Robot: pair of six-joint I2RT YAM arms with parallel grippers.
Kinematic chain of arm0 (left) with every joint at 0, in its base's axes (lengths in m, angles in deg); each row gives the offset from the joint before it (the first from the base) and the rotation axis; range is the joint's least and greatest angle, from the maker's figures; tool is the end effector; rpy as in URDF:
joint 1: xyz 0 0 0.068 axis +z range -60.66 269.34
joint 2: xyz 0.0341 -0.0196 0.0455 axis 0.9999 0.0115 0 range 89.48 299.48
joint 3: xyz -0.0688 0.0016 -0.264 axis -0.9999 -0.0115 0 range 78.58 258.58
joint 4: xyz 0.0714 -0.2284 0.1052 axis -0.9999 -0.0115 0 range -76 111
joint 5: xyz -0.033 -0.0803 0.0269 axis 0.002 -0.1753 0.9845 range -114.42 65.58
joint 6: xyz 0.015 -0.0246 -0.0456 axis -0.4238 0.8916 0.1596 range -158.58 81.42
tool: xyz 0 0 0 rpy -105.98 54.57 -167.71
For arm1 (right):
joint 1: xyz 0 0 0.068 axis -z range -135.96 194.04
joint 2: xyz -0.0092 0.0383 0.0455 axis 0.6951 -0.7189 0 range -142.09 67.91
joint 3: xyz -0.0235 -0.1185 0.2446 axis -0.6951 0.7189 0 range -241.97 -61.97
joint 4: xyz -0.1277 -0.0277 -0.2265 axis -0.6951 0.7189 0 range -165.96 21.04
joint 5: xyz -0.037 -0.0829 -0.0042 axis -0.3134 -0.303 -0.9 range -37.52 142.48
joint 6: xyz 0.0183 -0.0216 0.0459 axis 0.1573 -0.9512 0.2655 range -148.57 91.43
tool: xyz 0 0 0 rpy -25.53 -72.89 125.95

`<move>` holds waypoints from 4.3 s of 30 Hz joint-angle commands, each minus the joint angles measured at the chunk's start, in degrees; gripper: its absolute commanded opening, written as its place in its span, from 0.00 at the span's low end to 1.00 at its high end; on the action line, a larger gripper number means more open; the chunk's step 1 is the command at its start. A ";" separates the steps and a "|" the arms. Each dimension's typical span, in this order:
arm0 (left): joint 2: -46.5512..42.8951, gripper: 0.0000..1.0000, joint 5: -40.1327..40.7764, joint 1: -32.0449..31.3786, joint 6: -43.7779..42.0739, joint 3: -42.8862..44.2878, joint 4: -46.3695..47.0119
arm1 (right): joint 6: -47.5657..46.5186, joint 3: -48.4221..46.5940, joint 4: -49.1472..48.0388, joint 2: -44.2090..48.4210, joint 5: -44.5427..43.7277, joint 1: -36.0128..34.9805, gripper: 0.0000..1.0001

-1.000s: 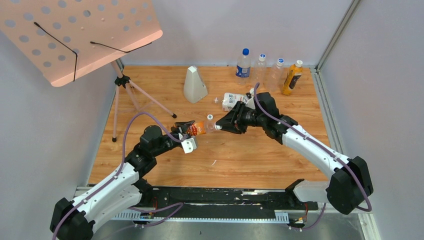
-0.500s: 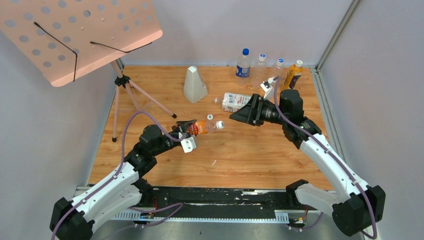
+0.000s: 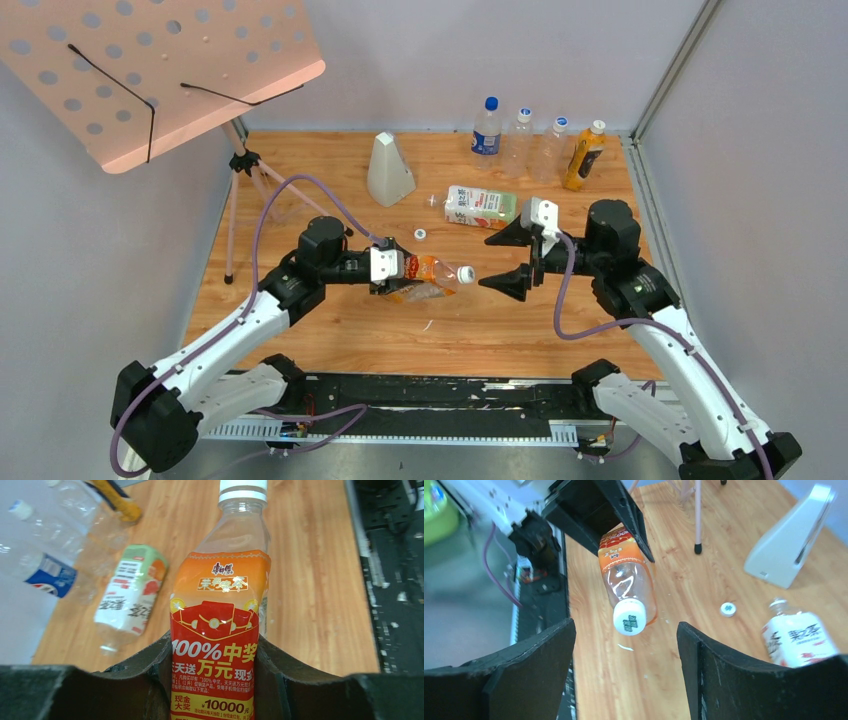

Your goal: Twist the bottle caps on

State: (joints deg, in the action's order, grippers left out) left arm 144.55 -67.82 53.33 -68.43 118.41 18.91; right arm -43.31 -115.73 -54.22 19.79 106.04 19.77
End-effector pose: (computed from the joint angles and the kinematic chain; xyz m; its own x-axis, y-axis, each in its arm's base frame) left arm 0.1605 -0.1469 0.2936 0.2677 0.2525 -0.9298 0.9506 0.0882 0.2976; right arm 0.1460 0.0973 0.3674 -0.0032 -0.1672 -0.9859 -0.9818 0.1876 -0.0286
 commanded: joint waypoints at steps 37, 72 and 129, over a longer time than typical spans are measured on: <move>-0.42 0.00 -5.00 1.13 6.79 2.00 2.35 | -12.90 -0.29 4.01 -6.37 -6.29 -13.90 0.12; -15.16 0.00 30.27 -5.83 -10.98 -14.92 21.60 | 42.11 0.41 -12.80 -7.45 -37.92 -13.61 1.00; -7.00 0.00 3.02 -3.74 5.06 -1.28 4.69 | -10.13 1.06 -2.89 -1.40 -11.80 -13.60 0.34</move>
State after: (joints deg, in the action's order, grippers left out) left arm 137.40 -61.85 49.62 -64.40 114.54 22.32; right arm -52.21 -111.95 -56.61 19.57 92.01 5.97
